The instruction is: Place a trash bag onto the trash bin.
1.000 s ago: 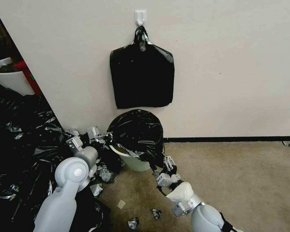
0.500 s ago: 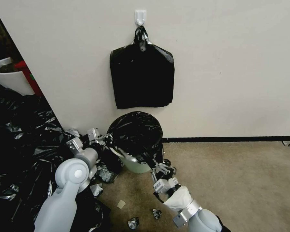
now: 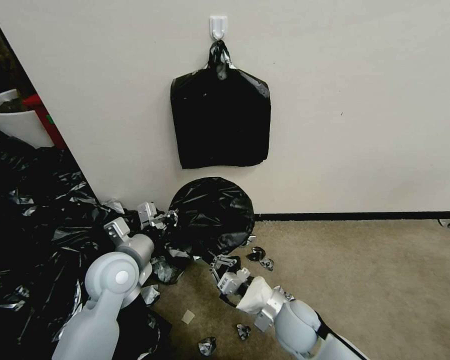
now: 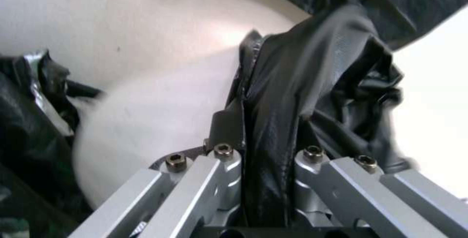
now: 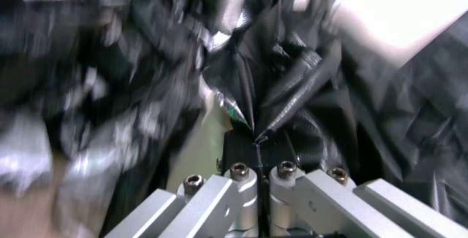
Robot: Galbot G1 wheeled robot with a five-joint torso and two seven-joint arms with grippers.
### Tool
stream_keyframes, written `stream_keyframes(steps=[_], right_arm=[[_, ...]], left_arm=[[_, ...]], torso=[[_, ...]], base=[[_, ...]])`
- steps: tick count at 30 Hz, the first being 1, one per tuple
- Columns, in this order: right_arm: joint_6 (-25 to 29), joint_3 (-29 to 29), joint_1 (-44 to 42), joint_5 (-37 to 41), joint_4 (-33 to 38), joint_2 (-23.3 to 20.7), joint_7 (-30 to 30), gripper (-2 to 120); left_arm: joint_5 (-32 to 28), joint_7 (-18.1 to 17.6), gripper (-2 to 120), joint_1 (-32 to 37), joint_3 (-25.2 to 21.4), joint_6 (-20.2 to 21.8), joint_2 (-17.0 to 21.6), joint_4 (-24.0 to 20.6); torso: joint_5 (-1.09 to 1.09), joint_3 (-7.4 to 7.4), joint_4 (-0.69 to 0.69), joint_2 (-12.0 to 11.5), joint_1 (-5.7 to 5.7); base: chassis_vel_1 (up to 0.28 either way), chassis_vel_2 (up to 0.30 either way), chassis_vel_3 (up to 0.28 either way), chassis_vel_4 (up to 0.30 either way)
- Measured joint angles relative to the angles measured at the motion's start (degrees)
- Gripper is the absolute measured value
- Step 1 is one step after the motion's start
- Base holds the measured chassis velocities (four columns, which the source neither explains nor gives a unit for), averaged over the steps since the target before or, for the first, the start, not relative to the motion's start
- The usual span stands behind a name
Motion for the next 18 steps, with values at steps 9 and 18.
stream_keyframes(steps=[9, 18], right_arm=[[1.5, 1.7, -0.5, -2.8, -0.7, -1.7, -0.9, 0], [1.9, 1.1, -2.4, -0.4, 6.9, -4.0, -0.7, 0]], left_arm=[[-1.2, 0.3, 10, 0.2, -1.0, 0.2, 0.5, -0.6], [3.8, 2.1, 8, -1.3, 1.1, -2.6, 0.4, 3.9]], torso=[[0.02, -0.01, -0.01, 0.0, 0.00], [0.01, 0.00, -0.01, 0.0, 0.00]], base=[[0.000, 0.000, 0.000, 0.000], [0.000, 0.000, 0.000, 0.000]])
